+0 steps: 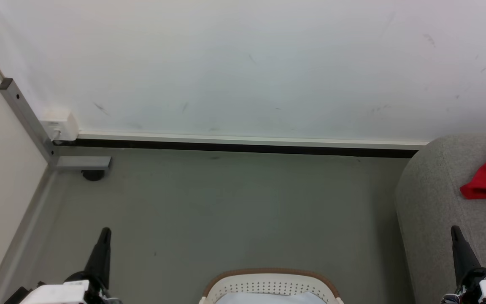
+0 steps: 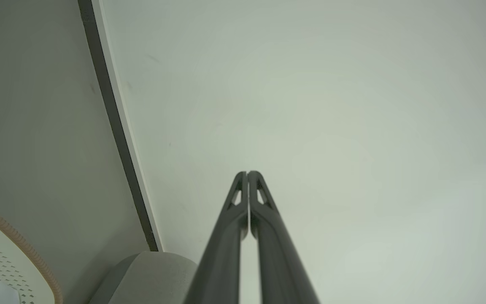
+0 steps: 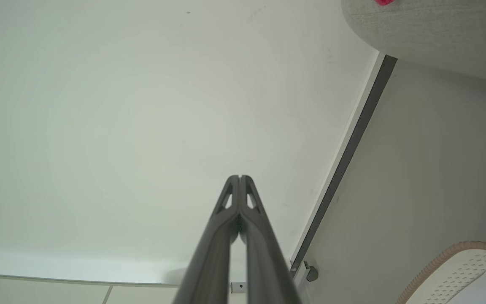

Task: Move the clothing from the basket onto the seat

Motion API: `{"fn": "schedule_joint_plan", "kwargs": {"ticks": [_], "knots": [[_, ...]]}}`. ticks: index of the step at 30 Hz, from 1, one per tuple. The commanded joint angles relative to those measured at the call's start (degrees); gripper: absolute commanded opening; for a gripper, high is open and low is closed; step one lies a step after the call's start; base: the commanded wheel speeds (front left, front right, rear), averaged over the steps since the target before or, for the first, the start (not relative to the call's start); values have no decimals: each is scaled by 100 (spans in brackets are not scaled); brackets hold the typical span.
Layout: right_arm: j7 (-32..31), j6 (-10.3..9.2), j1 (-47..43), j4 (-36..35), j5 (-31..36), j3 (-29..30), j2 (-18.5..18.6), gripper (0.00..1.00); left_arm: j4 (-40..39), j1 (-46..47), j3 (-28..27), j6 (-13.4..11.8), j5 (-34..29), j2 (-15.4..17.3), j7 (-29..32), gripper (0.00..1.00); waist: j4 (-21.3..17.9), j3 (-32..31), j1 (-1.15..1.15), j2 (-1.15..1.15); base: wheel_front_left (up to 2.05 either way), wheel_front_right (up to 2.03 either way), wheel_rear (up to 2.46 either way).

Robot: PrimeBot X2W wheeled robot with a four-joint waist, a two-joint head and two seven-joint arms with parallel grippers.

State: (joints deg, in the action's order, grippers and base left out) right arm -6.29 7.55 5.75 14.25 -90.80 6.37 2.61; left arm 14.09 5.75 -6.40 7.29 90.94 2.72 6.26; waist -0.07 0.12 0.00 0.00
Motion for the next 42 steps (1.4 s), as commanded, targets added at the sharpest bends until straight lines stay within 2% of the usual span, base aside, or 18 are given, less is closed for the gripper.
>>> {"fn": "schedule_joint_plan", "kwargs": {"ticks": [1, 42], "knots": [[-21, -12, 78, -38, -123, 27, 48, 0, 0, 78, -23, 35, 103, 29, 33, 0, 2, 1, 0, 0, 0, 0, 0], [-46, -12, 90, -35, -167, 29, 47, 0, 0, 83, -26, 38, 179, 29, 51, 0, 7, 5, 0, 0, 0, 0, 0]]}}
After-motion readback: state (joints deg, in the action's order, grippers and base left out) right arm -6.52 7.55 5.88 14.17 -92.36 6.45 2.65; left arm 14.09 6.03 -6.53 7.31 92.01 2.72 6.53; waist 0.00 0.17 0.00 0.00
